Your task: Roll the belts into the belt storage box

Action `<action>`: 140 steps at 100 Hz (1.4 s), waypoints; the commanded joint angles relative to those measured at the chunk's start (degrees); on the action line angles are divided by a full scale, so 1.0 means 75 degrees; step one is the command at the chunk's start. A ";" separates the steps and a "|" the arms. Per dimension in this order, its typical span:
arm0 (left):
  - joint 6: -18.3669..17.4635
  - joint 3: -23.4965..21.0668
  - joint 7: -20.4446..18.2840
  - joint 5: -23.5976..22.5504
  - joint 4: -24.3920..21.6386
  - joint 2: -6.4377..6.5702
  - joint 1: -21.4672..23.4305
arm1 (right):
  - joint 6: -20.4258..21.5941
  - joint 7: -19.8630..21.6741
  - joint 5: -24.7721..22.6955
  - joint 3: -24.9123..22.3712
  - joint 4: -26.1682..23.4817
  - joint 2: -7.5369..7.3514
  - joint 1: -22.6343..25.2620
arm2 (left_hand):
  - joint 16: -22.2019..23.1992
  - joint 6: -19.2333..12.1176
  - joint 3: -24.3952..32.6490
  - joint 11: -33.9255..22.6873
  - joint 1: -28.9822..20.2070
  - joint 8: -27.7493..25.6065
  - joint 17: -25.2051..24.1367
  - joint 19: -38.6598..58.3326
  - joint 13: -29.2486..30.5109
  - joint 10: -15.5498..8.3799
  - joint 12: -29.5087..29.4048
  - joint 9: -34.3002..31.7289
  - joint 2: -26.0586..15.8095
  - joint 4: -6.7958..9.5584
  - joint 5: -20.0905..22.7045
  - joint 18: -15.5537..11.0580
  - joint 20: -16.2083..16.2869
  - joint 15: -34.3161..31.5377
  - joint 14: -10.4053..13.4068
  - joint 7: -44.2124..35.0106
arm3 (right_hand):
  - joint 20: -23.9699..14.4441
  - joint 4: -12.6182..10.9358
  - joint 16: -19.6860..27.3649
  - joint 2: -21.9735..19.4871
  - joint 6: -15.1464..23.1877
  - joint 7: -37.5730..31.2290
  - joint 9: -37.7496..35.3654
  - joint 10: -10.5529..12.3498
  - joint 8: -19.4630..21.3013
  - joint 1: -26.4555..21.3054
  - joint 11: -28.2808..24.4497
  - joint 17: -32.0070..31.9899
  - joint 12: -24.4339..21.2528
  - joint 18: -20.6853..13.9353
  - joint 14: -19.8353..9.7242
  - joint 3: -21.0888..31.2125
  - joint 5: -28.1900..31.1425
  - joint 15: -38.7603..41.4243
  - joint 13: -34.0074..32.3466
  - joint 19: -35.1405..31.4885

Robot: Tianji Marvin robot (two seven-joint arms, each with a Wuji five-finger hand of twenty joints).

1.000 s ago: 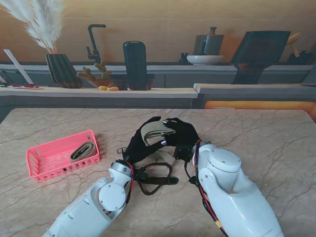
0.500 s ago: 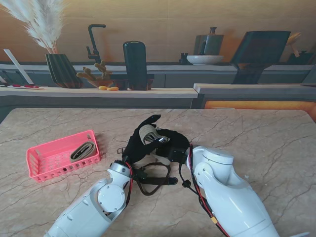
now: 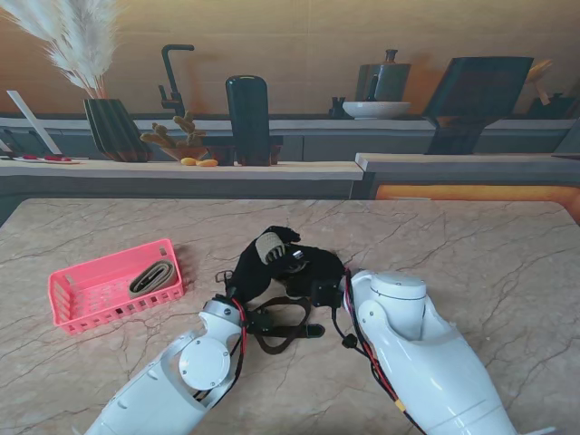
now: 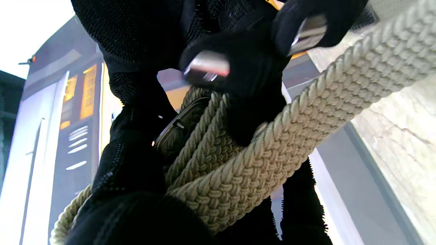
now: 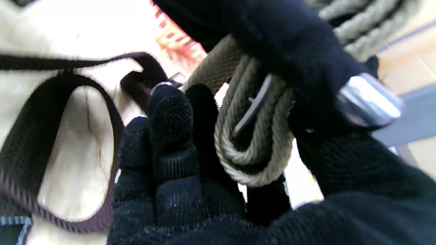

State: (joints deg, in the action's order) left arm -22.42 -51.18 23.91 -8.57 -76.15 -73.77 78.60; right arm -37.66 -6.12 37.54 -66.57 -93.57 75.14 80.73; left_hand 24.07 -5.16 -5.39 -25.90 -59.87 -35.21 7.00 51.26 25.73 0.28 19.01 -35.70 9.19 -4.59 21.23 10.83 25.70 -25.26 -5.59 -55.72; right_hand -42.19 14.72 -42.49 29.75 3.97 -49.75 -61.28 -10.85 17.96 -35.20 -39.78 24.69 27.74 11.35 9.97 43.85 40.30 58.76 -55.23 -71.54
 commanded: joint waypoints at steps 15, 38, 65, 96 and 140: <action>0.0237 -0.0128 -0.0060 0.0338 -0.0368 -0.0120 0.0183 | 0.0208 0.0761 -0.2096 0.0408 -0.0079 -0.0380 0.0014 | 0.0095 -0.0031 0.0285 -0.0113 -0.1214 -0.0489 0.0174 0.0246 0.0331 0.0052 0.0147 -0.0429 -0.1664 -0.0121 0.0016 -0.0022 0.0152 -0.0159 0.0356 -0.0651 | -0.0234 -0.1266 0.0058 -0.0178 -0.0968 0.2174 0.1011 -0.0371 0.1887 0.0972 -0.0273 -0.0325 -0.0285 0.0012 0.0252 0.0147 0.0169 -0.0216 0.0711 -0.0161; 0.0350 -0.0277 0.0040 0.0397 -0.0487 -0.0128 0.0266 | 0.0410 0.0928 -0.4051 0.0460 -0.0275 -0.0681 0.0144 | 0.0041 0.0112 0.0290 -0.0052 -0.1323 -0.0434 0.0353 0.0372 0.0653 0.0272 0.0103 -0.0720 -0.1564 -0.0092 0.0109 -0.0013 0.0204 -0.0275 0.0259 -0.0563 | -0.0252 -0.1300 0.0074 -0.0193 -0.1225 0.2524 0.1271 -0.0650 0.1961 0.1134 -0.0337 -0.0485 -0.0279 0.0222 0.0503 -0.0157 0.0149 -0.0249 0.0852 -0.0219; 0.0519 -0.0343 0.0048 0.0333 -0.0515 -0.0106 0.0261 | 0.2563 0.0338 -0.6659 0.0425 -0.0286 -0.0958 0.0522 | 0.0411 0.0345 0.0370 -0.1402 -0.1869 -0.0090 0.0916 0.0902 0.1720 0.0475 0.0803 -0.1873 -0.1269 0.0010 0.0147 0.0031 0.0418 -0.1419 -0.0320 -0.0484 | -0.0065 -0.1342 0.0208 0.0107 -0.0894 0.2481 0.1340 -0.0455 0.2176 0.1062 -0.0269 -0.0417 -0.0382 0.0175 0.0325 0.0256 0.0117 -0.0427 0.0853 -0.0130; 0.0799 -0.0248 -0.0062 0.0092 -0.0224 -0.0079 0.0037 | 0.5059 0.0366 -0.8400 0.0210 -0.0506 -0.1300 0.0844 | 0.1307 0.0683 0.0519 -0.4385 -0.1130 0.0359 0.3201 0.2391 0.4066 -0.0045 0.3626 -0.2756 -0.0687 0.0202 0.0465 0.0442 0.0600 -0.3510 -0.0441 -0.0445 | 0.0587 -0.1164 0.0886 0.0883 -0.0690 0.2651 0.2857 -0.0088 0.2105 0.1086 0.0353 -0.0383 -0.0487 0.0217 -0.0176 -0.0018 -0.1563 -0.2288 0.1711 0.1426; 0.0659 0.0080 0.0330 -0.1339 0.0478 -0.0012 -0.0428 | 0.5271 -0.0381 -0.9906 0.0658 -0.0370 -0.1312 0.0486 | 0.2453 0.0760 0.5372 -0.5787 0.1906 -0.1251 0.6956 0.6170 0.6317 -0.0093 0.4456 -0.3830 0.2843 0.0125 0.0749 0.0803 -0.0361 -0.8055 0.0983 -0.2046 | 0.0393 -0.1376 0.0863 0.0102 -0.1737 0.2848 0.1426 -0.0521 0.1949 0.3078 -0.0063 0.0309 -0.0581 0.0858 0.0423 -0.1014 -0.0468 -0.2307 0.0661 0.1065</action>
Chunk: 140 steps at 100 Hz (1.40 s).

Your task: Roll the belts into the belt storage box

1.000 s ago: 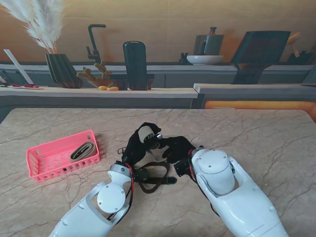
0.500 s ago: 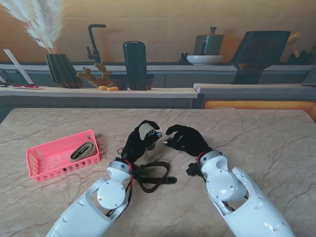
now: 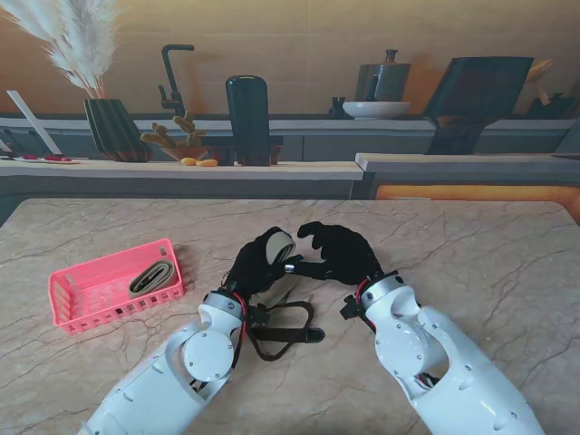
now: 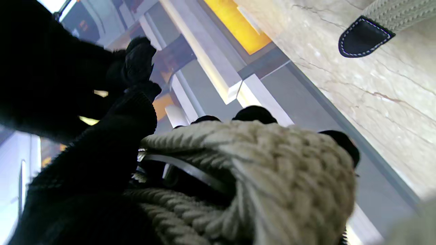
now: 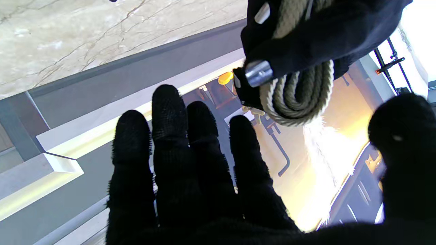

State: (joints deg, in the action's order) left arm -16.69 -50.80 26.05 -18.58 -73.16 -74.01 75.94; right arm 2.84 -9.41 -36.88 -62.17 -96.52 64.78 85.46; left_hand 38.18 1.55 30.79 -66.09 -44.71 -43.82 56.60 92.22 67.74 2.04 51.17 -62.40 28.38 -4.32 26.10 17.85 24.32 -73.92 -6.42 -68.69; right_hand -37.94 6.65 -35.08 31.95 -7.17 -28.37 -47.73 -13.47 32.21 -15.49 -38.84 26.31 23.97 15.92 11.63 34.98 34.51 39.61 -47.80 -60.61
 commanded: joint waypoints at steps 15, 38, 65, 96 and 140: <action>-0.0251 0.0146 0.0307 -0.0592 0.0311 0.0057 -0.0226 | -0.0573 0.0114 -0.0090 0.0415 0.0234 0.0091 -0.0563 | 0.0522 0.0168 0.0712 -0.0448 -0.0204 0.0433 0.0362 0.0638 0.0708 -0.0244 0.0213 -0.0168 0.0245 0.0111 -0.0009 -0.0097 -0.0215 -0.1557 0.1088 0.0179 | -0.0202 -0.0303 -0.0212 -0.0441 -0.0542 -0.0362 -0.1869 -0.0318 0.0269 0.0358 -0.0575 0.0308 -0.0196 0.0605 0.0500 0.0135 0.1672 0.0813 -0.1242 -0.1045; -0.0345 0.0206 0.0466 -0.0955 0.0462 0.0094 -0.0327 | -0.1039 0.0536 -0.0030 0.0858 0.0507 0.0079 -0.1074 | 0.0497 0.0732 0.1104 -0.0412 0.0261 0.1740 0.0286 0.0506 0.0708 -0.0234 0.0216 -0.0121 -0.0161 0.0165 -0.0079 -0.0041 -0.0210 -0.1418 0.1047 0.2138 | -0.0114 -0.0303 -0.0302 -0.0712 -0.0334 -0.0602 -0.2727 -0.0304 0.0439 0.0130 -0.0755 0.0464 -0.0245 0.0647 0.0559 -0.0126 0.2550 0.1299 -0.1834 -0.1556; -0.0279 0.0282 0.0485 -0.0998 0.0519 0.0084 -0.0375 | -0.1010 0.0592 0.0090 0.1268 0.0730 0.0119 -0.1405 | 0.0461 0.1505 0.1290 -0.0254 0.0676 0.2990 0.0324 0.0386 0.0704 -0.0132 0.0054 -0.0092 -0.0005 0.0223 -0.1889 0.0090 -0.0270 -0.1239 0.0921 0.4885 | -0.0098 -0.0375 -0.0444 -0.0650 -0.0120 -0.0863 -0.3067 -0.0272 0.0616 -0.0210 -0.0972 0.0439 -0.0161 0.0614 0.0554 -0.0207 0.2880 0.1709 -0.2084 -0.1743; -0.0077 0.0275 0.0512 -0.1265 0.0481 0.0154 -0.0378 | -0.1368 0.0587 0.0229 0.1510 0.0707 0.0182 -0.1495 | 0.0341 0.1669 0.1347 -0.0148 0.0566 0.3185 0.0305 0.0289 0.0707 0.0010 -0.0146 -0.0074 0.0107 0.0145 -0.2155 0.0291 -0.0419 -0.1052 0.0709 0.4957 | -0.0018 -0.0597 -0.0407 -0.1278 -0.0166 -0.1023 -0.3415 -0.0315 0.0547 -0.1598 -0.1124 0.0519 -0.0188 0.0523 0.0598 -0.0345 0.3177 0.2036 -0.2415 -0.1968; -0.0314 0.0348 0.0609 -0.1538 0.0570 0.0189 -0.0445 | -0.2104 0.0484 0.1523 0.1558 0.0727 0.0443 -0.1516 | 0.0324 0.1545 0.1382 -0.0206 0.0572 0.3258 0.0249 0.0312 0.0706 -0.0001 -0.0145 -0.0034 0.0063 0.0140 -0.1968 0.0312 -0.0517 -0.1056 0.0671 0.4966 | 0.0045 0.0082 -0.0248 -0.1366 0.0141 -0.2797 -0.2636 -0.0095 -0.1681 -0.3702 -0.0756 0.0268 -0.0275 0.0204 0.0256 0.0873 0.1586 0.1532 -0.1785 -0.1816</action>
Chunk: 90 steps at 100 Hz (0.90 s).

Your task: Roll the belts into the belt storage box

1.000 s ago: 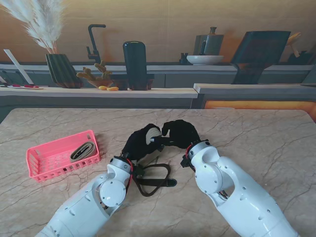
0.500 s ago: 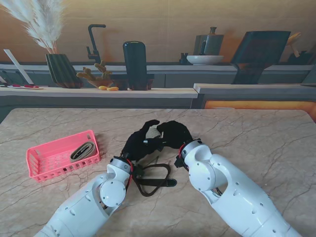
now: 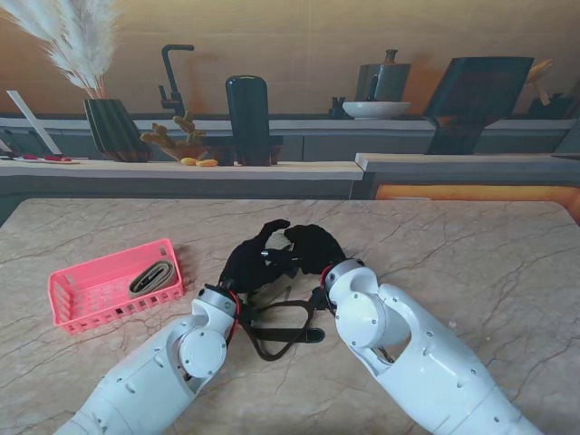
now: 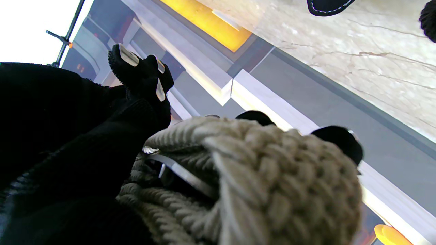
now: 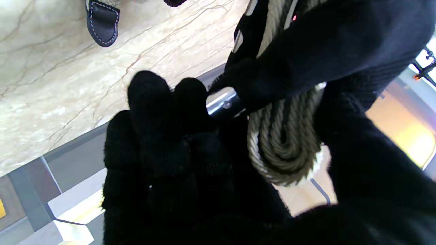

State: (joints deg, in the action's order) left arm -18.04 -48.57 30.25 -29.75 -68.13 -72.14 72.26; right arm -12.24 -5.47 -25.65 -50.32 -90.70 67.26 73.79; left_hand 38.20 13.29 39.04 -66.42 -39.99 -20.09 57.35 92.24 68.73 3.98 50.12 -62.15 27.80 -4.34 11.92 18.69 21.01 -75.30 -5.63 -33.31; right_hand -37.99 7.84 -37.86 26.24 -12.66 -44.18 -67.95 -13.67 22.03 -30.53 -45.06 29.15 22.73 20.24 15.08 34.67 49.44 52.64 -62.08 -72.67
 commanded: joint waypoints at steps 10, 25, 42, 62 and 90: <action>-0.0171 0.0030 0.0073 -0.0047 -0.0135 -0.0063 0.0078 | -0.0284 -0.0085 0.0572 -0.0121 -0.0070 0.0199 0.0105 | 0.0322 -0.0023 0.0267 -0.0171 -0.0050 0.0081 0.0093 0.0293 0.0575 -0.0279 0.0001 -0.0042 0.0120 0.0140 -0.0035 0.0175 -0.0091 -0.0870 0.0566 0.0210 | 0.0084 0.0127 0.0205 -0.0057 0.1185 -0.1095 0.0141 0.0070 -0.0580 -0.2109 0.0225 -0.0096 -0.0141 -0.0412 -0.0310 0.1552 -0.0504 -0.0472 0.0178 -0.0113; -0.0235 -0.0008 0.0040 0.0039 -0.0164 -0.0071 0.0112 | -0.0510 -0.0440 0.1726 -0.0395 -0.0141 0.0438 0.0309 | 0.0200 -0.0218 0.0206 -0.0032 0.0041 0.0085 -0.0416 0.0080 0.0562 -0.0340 0.0011 0.0230 0.0106 0.0133 0.0056 0.0128 -0.0081 -0.0348 0.0377 0.0202 | 0.0131 0.0501 0.0230 0.0230 0.2226 -0.1496 0.0204 0.0338 -0.0249 -0.2099 0.0419 -0.0126 -0.0134 -0.0529 -0.0473 0.2059 -0.0314 -0.0707 0.0293 0.0078; -0.0399 0.0005 -0.0039 -0.0018 -0.0087 -0.0038 0.0064 | -0.0512 -0.0572 0.2230 -0.0752 -0.0394 0.0486 0.0581 | 0.0903 -0.0550 -0.0395 0.2934 0.0542 0.0472 -0.3987 -0.2680 -0.2134 0.0308 -0.1133 0.2896 -0.0072 0.0103 -0.0301 0.0111 0.1153 0.3014 -0.0724 0.0912 | 0.0104 0.0622 0.0160 0.0067 0.2959 -0.1666 0.0285 0.0674 0.0324 -0.2098 0.0495 -0.0359 -0.0068 -0.0665 -0.0711 0.1908 -0.0401 -0.0760 0.0577 0.0307; -0.0426 -0.0104 -0.0148 0.0150 -0.0163 -0.0035 0.0142 | -0.0407 -0.0580 0.2468 -0.1166 -0.0885 0.0437 0.0950 | -0.0324 -0.0910 -0.0872 0.5281 0.0843 0.0564 -0.6160 -0.4181 -0.5240 0.0727 -0.3014 0.5428 -0.0232 0.0134 -0.0388 0.0157 0.1342 0.5551 -0.1023 0.1041 | 0.0043 0.0621 0.0049 -0.0067 0.3129 -0.1698 0.0272 0.0851 0.0509 -0.2093 0.0447 -0.0442 0.0005 -0.0830 -0.0904 0.1759 -0.0469 -0.0622 0.0716 0.0367; -0.0565 -0.0128 -0.0166 0.0172 -0.0098 -0.0035 0.0124 | -0.0733 -0.0762 0.3640 -0.1790 -0.1656 0.0536 0.1394 | -0.0716 -0.1096 -0.0947 0.5660 0.0978 0.0711 -0.6706 -0.4741 -0.6051 0.0593 -0.3335 0.6012 -0.0344 0.0159 -0.0450 -0.0120 0.1212 0.6194 -0.0707 0.1335 | -0.0121 0.0587 -0.0092 -0.0110 0.3050 -0.1693 0.0255 0.0799 0.0474 -0.2124 0.0311 -0.0412 0.0090 -0.1033 -0.0933 0.1653 -0.0518 -0.0331 0.0709 0.0235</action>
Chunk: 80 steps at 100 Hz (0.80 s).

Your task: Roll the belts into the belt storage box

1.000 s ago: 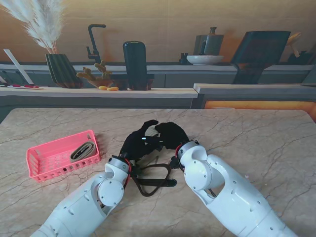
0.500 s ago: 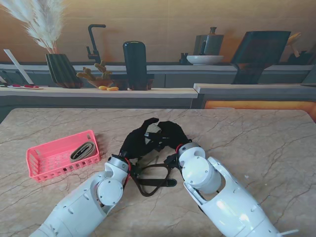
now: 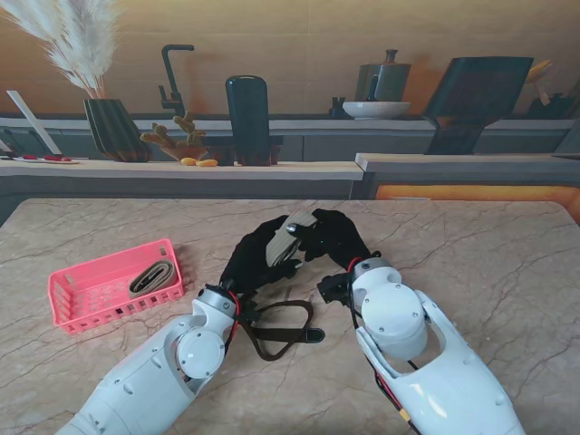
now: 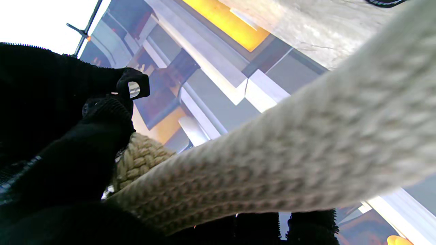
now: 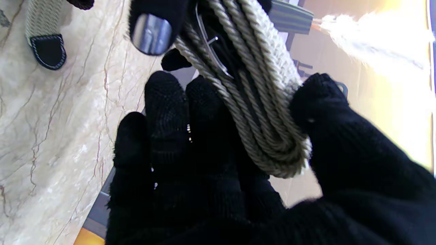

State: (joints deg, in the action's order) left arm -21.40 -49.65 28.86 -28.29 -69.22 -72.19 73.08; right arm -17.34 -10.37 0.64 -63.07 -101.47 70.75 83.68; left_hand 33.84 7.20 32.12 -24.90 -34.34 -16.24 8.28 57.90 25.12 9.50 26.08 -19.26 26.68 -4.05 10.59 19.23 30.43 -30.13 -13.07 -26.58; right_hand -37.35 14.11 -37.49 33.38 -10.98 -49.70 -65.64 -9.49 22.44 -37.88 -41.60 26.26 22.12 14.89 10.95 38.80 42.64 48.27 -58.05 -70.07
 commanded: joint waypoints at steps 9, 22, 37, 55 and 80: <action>-0.0234 0.0034 0.0195 -0.0089 0.0113 -0.0062 -0.0009 | -0.0326 -0.0221 0.0803 -0.0285 -0.0458 0.0149 0.0213 | -0.0145 -0.0254 0.0019 0.0077 0.0179 0.0375 -0.0240 -0.0286 -0.0397 -0.0170 -0.0146 0.0501 -0.0322 0.0114 -0.0258 -0.0417 -0.0039 0.0206 0.0407 0.0805 | -0.0257 -0.0255 -0.0187 -0.1050 0.2687 -0.0955 -0.0102 0.0165 0.0359 -0.1154 -0.0210 0.0023 0.0195 -0.0364 -0.0358 0.1113 0.0401 0.0367 0.0117 -0.0181; -0.0306 0.0023 0.0301 -0.0067 0.0107 -0.0099 0.0015 | -0.0850 -0.0449 0.2031 -0.0523 -0.0690 0.0308 0.0370 | -0.0195 -0.0269 -0.0145 0.0006 0.0182 0.0423 -0.0231 -0.0422 -0.0444 -0.0182 -0.0205 0.0551 -0.0523 0.0075 -0.0237 -0.0718 -0.0147 0.0215 0.0540 0.0962 | -0.0352 -0.0254 -0.0263 -0.1035 0.2569 -0.0973 -0.0122 0.0103 0.0254 -0.1157 -0.0294 0.0087 0.0214 -0.0452 -0.0323 0.1153 0.0413 0.0565 0.0091 -0.0332; -0.0376 0.0036 0.0270 0.0083 0.0116 -0.0136 0.0022 | -0.1319 -0.0627 0.3121 -0.0650 -0.0682 0.0448 0.0431 | -0.0459 -0.0325 -0.0441 0.0063 0.0486 0.0446 -0.0230 -0.0701 -0.0522 -0.0251 -0.0378 0.0597 -0.0658 -0.0010 -0.0235 -0.1142 -0.0406 0.0487 0.0768 0.1086 | -0.0415 -0.0248 -0.0331 -0.1038 0.2553 -0.0999 -0.0104 0.0070 0.0230 -0.1159 -0.0349 0.0116 0.0220 -0.0498 -0.0336 0.1165 0.0395 0.0746 0.0052 -0.0413; -0.0477 0.0081 0.0243 0.0118 0.0168 -0.0150 -0.0012 | -0.1696 -0.0792 0.4085 -0.0684 -0.0466 0.0576 0.0388 | -0.0947 -0.0381 -0.0469 0.0177 0.0719 0.0493 -0.0270 -0.1130 -0.0688 -0.0308 -0.0754 0.0683 -0.0822 -0.0150 -0.0239 -0.1639 -0.0695 0.0877 0.0874 0.1258 | -0.0495 -0.0244 -0.0472 -0.1042 0.2498 -0.1004 -0.0099 0.0016 0.0193 -0.1162 -0.0415 0.0121 0.0222 -0.0538 -0.0314 0.1192 0.0392 0.1086 0.0003 -0.0501; -0.0448 0.0118 0.0268 0.0155 0.0180 -0.0175 -0.0020 | -0.2211 -0.0868 0.5170 -0.0742 -0.0133 0.0692 0.0233 | -0.1557 -0.0560 -0.1237 0.0145 -0.0010 0.0524 -0.0321 -0.1305 -0.0900 -0.0704 -0.1039 0.0744 -0.2078 -0.0309 -0.0203 -0.2177 -0.0828 0.0813 0.1006 0.1219 | -0.0654 -0.0254 -0.0990 -0.1068 0.2397 -0.1007 -0.0049 -0.0128 0.0180 -0.1191 -0.0597 0.0238 0.0250 -0.0665 -0.0384 0.1193 0.0356 0.2516 -0.0181 -0.0761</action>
State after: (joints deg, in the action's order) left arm -24.72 -49.07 30.65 -27.26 -67.30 -72.78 72.93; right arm -33.08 -17.06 38.19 -69.22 -103.14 75.12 85.21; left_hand 23.26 5.03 24.96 -24.73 -32.45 -13.00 6.78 49.15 20.08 6.70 19.44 -15.56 19.14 -4.95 10.59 5.81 25.07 -23.35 -7.78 -19.41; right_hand -40.74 14.15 -43.62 31.66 -9.64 -49.70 -65.64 -8.74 22.43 -38.41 -45.79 27.32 23.62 12.21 9.84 38.77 40.23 64.93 -57.65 -72.79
